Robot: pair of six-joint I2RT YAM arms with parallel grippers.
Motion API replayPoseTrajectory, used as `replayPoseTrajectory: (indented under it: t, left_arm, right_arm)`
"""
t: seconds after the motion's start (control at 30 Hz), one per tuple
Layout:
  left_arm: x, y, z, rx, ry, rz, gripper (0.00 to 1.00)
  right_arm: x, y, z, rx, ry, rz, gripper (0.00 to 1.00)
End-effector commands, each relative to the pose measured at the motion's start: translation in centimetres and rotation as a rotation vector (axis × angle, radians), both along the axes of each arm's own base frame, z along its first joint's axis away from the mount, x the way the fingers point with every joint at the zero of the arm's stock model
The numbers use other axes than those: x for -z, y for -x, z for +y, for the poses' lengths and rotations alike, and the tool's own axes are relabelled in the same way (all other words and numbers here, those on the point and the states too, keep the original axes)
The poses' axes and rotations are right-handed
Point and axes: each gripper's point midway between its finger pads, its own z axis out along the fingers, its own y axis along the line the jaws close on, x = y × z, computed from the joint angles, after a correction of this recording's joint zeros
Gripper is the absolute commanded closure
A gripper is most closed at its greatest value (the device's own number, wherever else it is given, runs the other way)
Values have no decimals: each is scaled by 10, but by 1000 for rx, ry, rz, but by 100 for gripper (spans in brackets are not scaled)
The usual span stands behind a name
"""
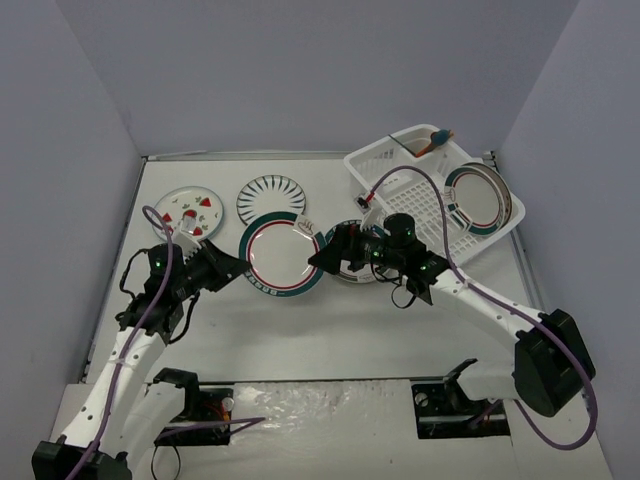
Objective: Load the plates into the dish rack
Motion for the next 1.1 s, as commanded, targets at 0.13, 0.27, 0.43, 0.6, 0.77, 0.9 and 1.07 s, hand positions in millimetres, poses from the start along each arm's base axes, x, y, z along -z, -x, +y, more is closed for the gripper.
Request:
replayPoseTrajectory:
  t: [0.13,0.27,0.43,0.6,0.77,0.9,1.07]
  left_arm:
    - [-52,1,-13,95,51,-169,100]
    - [-54,1,-16,112,62,-180,100]
    - [-53,-1,-19,131,63,-191,100]
    - [-43,-4,-18,137,32,-152,92]
    - [-31,-10,0,102,-141,-93,29]
    - [-41,-15,36,34,-389,-97,3]
    - [-47,-19,80,-63,-643,-108,3]
  right_arm:
    - [-38,-25,23,-9,-84,-112,9]
    - [-38,-24,28,-25,-105,-103,34]
    - [-39,-25,27,-25,-103,-116,85]
    - [-54,-29,17,0,-63,-180,100]
    - [-89,-50,-21,107,62,-349,100]
    - [-125,-83,-97,277,223,-458,100]
    - [-169,-108,-201,555,515,-648,100]
